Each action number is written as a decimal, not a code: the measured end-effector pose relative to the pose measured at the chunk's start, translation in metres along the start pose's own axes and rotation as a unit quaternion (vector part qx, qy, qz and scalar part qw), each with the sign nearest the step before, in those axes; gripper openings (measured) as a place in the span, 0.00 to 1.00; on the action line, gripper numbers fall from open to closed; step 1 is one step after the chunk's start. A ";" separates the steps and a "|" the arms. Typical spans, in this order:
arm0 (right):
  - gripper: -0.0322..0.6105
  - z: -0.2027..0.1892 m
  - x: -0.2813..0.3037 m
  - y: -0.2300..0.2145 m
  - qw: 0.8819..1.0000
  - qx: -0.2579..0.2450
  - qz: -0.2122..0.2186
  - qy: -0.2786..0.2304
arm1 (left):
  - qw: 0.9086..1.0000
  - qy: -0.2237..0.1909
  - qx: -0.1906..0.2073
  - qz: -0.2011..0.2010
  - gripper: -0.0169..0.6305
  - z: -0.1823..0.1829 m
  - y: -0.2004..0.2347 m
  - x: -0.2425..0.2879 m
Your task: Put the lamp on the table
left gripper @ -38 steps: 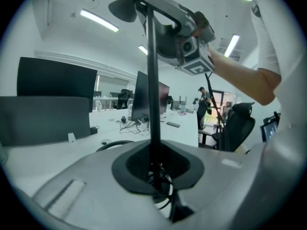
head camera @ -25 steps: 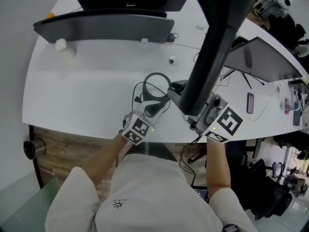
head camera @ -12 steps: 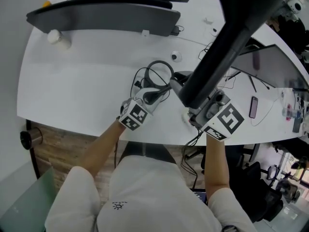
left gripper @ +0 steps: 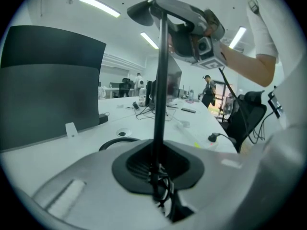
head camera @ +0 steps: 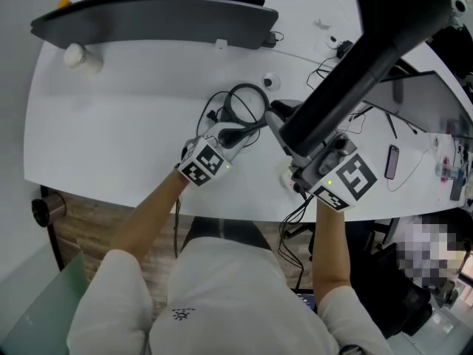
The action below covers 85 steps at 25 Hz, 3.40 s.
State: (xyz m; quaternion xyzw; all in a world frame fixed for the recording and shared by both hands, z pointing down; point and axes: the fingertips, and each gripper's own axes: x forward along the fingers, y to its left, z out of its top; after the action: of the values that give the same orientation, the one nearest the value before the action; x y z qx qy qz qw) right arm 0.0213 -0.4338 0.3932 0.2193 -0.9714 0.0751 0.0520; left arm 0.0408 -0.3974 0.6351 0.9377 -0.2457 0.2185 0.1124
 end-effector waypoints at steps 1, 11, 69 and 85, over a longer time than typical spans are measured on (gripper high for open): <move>0.11 -0.001 0.000 -0.003 1.000 0.002 -0.002 0.000 | 1.000 0.002 0.001 -0.003 0.08 -0.001 0.002 0.001; 0.11 0.003 0.016 -0.011 1.000 0.005 -0.002 -0.009 | 1.000 0.009 0.008 -0.008 0.08 -0.001 0.024 -0.006; 0.11 0.010 0.146 -0.039 0.999 -0.032 -0.029 -0.017 | 0.994 0.057 0.002 0.089 0.08 -0.017 0.175 -0.011; 0.11 0.007 0.155 -0.039 0.999 -0.025 -0.026 -0.016 | 0.993 0.044 -0.027 0.103 0.08 -0.020 0.179 -0.013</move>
State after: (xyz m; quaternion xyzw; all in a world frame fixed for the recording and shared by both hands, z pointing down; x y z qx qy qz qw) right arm -0.1010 -0.5348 0.4122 0.2440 -0.9677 0.0462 0.0434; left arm -0.0674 -0.5389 0.6651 0.8936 -0.3418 0.2630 0.1247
